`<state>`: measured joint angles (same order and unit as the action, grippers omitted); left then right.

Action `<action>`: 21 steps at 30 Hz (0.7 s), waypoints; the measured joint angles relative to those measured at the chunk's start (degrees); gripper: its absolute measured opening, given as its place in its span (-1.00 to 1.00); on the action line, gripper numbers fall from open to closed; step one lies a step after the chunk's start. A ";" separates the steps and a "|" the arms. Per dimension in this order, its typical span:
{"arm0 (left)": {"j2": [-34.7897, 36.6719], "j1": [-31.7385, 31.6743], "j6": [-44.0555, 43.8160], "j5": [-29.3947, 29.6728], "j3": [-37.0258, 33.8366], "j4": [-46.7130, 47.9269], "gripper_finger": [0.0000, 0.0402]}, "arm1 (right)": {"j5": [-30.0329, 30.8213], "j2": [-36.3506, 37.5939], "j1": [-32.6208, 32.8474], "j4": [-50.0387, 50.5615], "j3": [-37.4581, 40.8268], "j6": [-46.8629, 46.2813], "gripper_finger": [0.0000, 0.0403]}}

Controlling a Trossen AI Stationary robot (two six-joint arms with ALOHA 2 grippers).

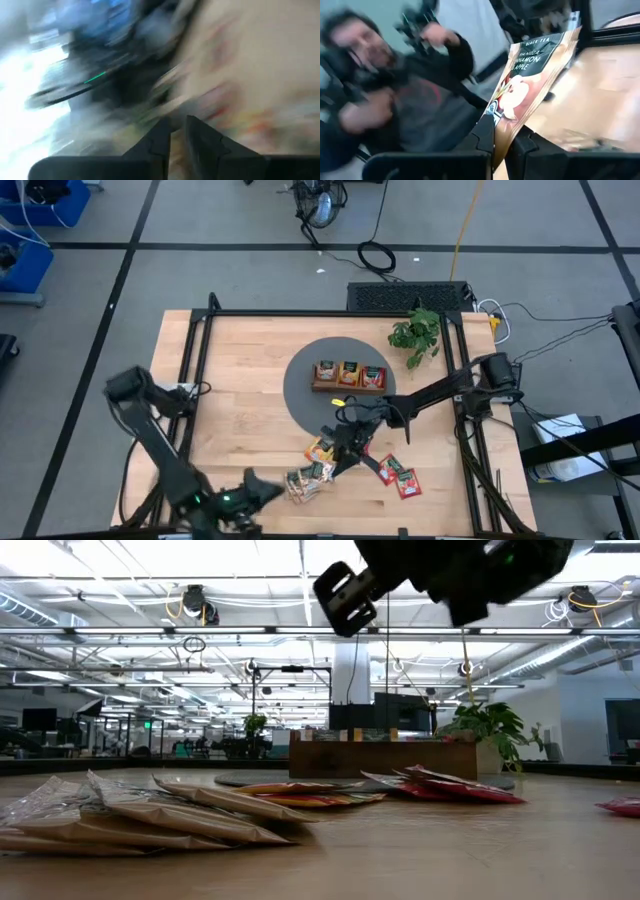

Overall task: Pick & Place Tea
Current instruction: Put the brown tea bag to the left section into the wooden organizer

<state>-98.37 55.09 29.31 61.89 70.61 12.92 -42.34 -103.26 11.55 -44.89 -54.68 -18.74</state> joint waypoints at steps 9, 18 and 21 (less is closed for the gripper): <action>11.76 -18.65 -12.00 -43.62 -6.74 -2.12 -0.97 | 23.38 13.61 0.53 24.85 2.67 23.54 -0.96; 20.18 -31.32 -5.05 -58.97 -27.47 -37.08 -0.91 | 30.54 27.76 0.55 16.30 19.46 23.86 -0.96; 23.09 -35.40 -8.58 -60.25 -35.10 -49.05 -0.97 | 33.21 31.66 0.68 11.00 25.09 23.76 -0.96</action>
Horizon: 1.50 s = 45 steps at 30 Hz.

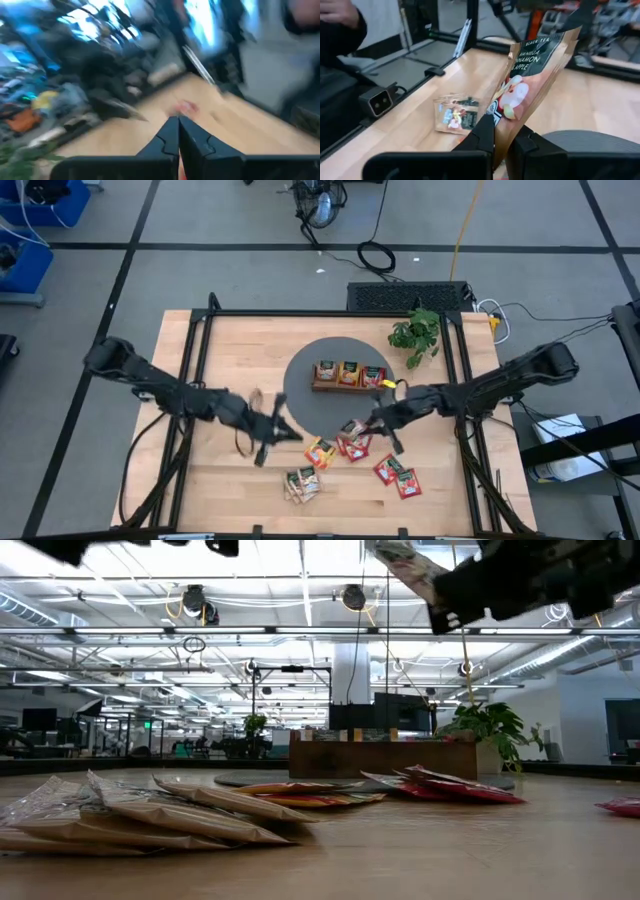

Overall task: Pick & Place Tea
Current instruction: Put the brown tea bag to the left section into the wooden organizer

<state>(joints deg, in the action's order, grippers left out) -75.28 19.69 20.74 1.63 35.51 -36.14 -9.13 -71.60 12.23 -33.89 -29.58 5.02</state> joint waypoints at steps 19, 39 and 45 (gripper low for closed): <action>-5.39 -2.06 -23.21 14.38 -10.40 -17.52 -0.41 | 19.91 -17.34 6.28 -33.15 3.27 15.52 -0.96; -17.24 -3.00 -21.37 12.90 3.05 -11.39 0.06 | 27.13 -29.25 5.94 -33.36 -4.52 19.55 -0.94; -17.20 -3.12 -21.69 12.97 4.69 -7.62 -0.07 | 27.08 -29.24 6.33 -34.10 -4.43 19.43 -0.93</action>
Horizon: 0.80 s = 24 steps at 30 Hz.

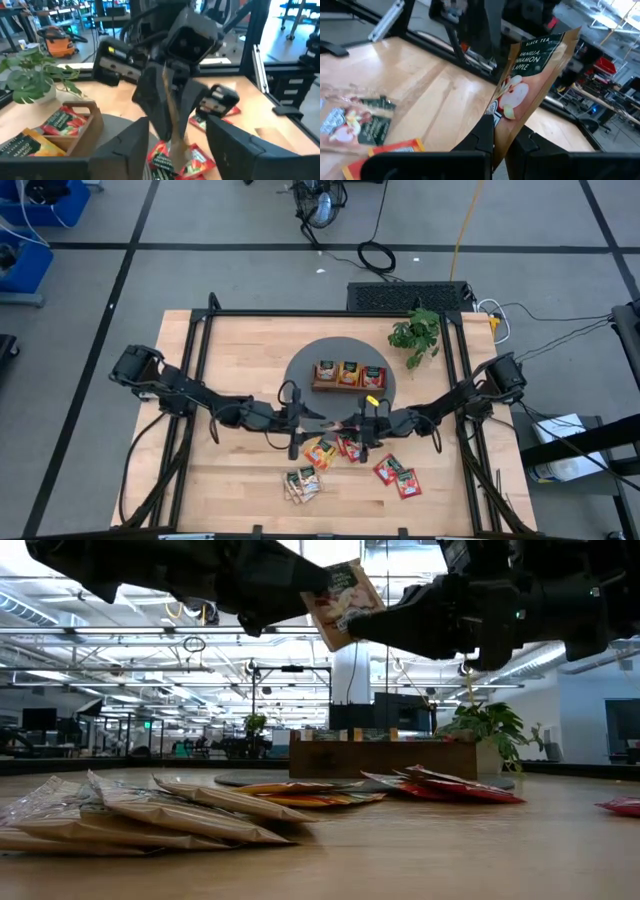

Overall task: Pick & Place Tea
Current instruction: Put the brown tea bag to the left section into the wooden organizer

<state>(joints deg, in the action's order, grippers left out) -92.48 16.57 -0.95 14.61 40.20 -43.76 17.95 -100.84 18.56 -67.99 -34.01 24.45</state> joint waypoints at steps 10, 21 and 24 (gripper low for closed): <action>0.00 -3.52 1.65 -7.53 3.65 6.95 -0.95 | -0.08 -0.01 -0.04 0.29 0.03 0.25 -0.93; 1.10 -8.51 8.69 -8.59 16.26 34.45 -0.98 | 4.41 0.07 -0.13 6.85 0.00 -6.05 -0.69; 2.58 -9.45 10.11 -8.65 17.77 37.31 -0.98 | 4.51 0.19 -0.08 7.96 0.70 -7.56 -0.58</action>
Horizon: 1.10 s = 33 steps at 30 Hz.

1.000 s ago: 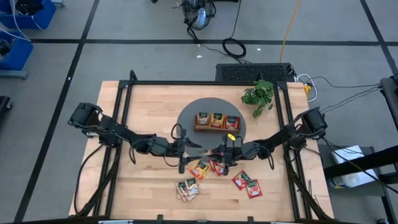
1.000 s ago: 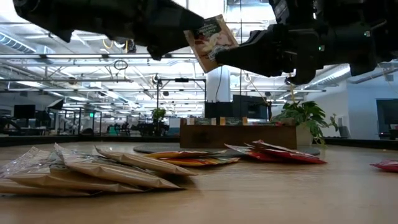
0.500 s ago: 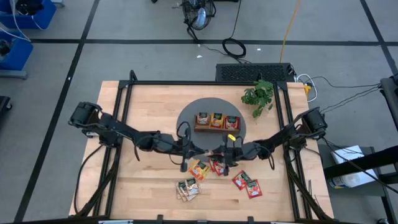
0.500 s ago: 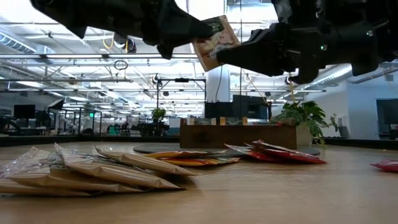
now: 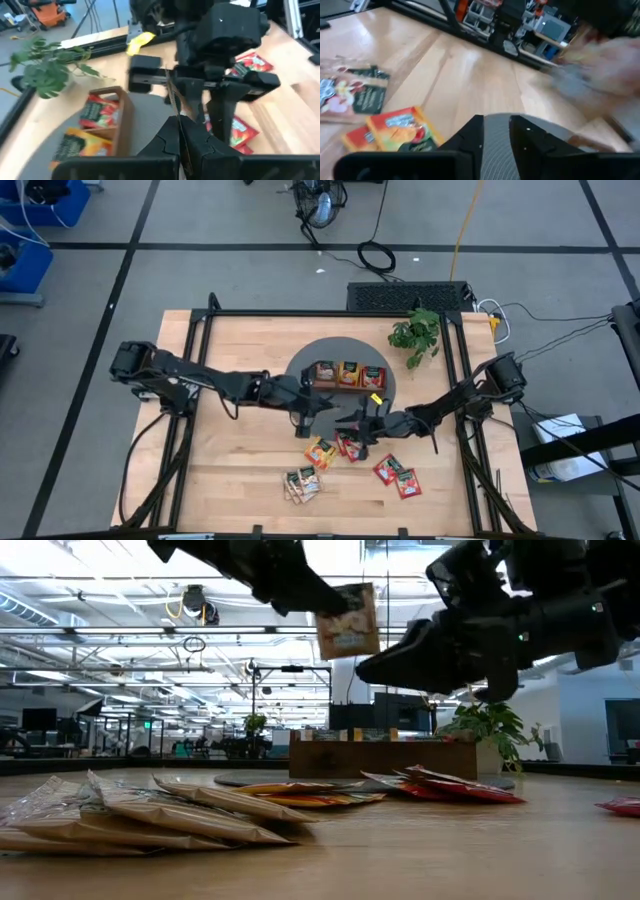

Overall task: Pick & Place Tea
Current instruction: Put the brown tea bag to the left section into the wooden organizer

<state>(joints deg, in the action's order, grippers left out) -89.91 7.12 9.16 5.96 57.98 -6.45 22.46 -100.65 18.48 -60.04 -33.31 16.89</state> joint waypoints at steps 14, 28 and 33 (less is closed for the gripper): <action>4.24 -12.25 5.21 -11.10 -2.22 6.45 -0.99 | 5.85 9.58 7.63 1.61 9.38 -12.36 -0.41; -3.77 -25.74 4.20 -25.91 -9.03 -11.08 -0.99 | 16.63 13.98 15.98 3.72 9.59 -5.65 -0.54; -8.28 -27.44 4.57 -26.78 -8.97 -13.60 -0.99 | 16.80 13.98 16.13 3.79 9.59 -5.04 -0.54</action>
<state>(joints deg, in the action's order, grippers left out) -98.19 -20.31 13.73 -20.82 49.01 -20.05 39.27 -86.67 34.61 -56.25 -23.73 11.85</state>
